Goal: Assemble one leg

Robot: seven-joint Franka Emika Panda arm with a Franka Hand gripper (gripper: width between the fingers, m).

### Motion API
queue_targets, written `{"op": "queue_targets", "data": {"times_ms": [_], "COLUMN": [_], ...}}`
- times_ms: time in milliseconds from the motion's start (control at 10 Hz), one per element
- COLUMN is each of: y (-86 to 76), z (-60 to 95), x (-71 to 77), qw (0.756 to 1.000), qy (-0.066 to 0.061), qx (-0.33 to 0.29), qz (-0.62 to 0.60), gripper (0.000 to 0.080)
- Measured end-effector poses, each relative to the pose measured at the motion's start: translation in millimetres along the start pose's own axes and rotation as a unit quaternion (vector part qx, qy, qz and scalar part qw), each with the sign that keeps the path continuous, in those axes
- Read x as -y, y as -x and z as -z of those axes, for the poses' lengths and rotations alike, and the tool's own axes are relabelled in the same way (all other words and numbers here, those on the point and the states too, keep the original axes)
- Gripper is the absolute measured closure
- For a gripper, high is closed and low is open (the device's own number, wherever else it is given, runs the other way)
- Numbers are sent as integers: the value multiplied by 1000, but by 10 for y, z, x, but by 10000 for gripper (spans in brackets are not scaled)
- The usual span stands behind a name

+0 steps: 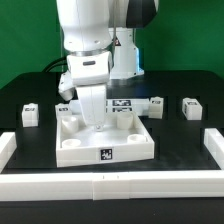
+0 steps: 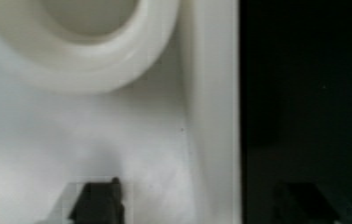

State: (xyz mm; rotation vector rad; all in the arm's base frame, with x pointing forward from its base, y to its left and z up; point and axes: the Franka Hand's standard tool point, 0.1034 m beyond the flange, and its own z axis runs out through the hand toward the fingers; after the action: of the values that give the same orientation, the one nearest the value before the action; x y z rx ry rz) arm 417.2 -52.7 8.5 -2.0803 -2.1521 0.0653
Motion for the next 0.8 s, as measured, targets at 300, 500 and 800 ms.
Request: {"op": "queue_targets", "data": {"times_ms": [300, 500, 800], "y": [1, 9, 10], "z": [3, 12, 13], "x": [-6, -24, -25], "qw": [1000, 1000, 1000], "qy": [1, 6, 6], "qx": [0, 1, 1], "qz": [0, -1, -1], "gripper": [717, 728, 728]}}
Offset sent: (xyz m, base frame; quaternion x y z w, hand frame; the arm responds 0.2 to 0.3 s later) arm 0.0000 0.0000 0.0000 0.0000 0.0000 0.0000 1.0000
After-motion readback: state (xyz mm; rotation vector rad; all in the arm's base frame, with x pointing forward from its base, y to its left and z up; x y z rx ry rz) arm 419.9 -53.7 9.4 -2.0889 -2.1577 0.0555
